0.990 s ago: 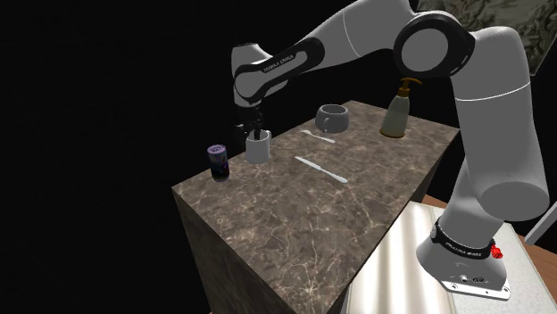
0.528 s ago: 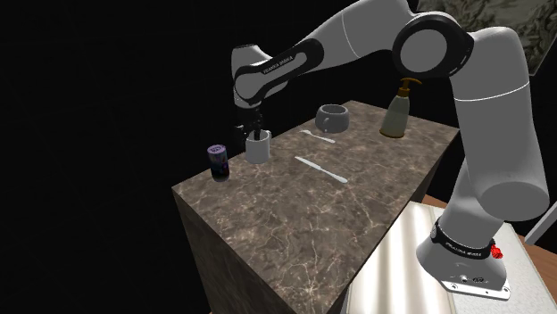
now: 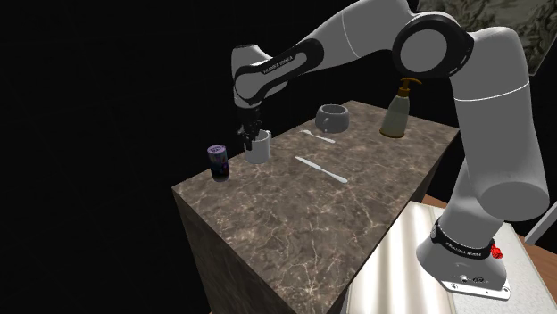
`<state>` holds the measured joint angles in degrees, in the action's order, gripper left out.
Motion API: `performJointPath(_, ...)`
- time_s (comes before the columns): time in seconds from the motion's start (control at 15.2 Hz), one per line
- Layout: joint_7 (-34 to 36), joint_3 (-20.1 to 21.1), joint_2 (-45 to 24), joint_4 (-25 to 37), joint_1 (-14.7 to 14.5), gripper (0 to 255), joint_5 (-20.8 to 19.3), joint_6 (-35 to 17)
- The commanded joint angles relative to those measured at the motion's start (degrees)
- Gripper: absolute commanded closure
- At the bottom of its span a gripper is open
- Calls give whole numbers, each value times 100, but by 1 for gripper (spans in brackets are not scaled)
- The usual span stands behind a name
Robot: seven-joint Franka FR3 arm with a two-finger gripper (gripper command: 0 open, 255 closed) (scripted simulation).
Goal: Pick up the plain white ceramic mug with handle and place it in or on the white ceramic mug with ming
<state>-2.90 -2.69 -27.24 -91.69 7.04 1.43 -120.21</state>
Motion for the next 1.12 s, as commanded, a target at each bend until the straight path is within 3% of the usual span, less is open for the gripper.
performJointPath(0.0, 0, 0, -1, 0, 0, 255, 0, 0)
performJointPath(1.06, 13, -10, 308, 623, -1, 255, -20, 932)
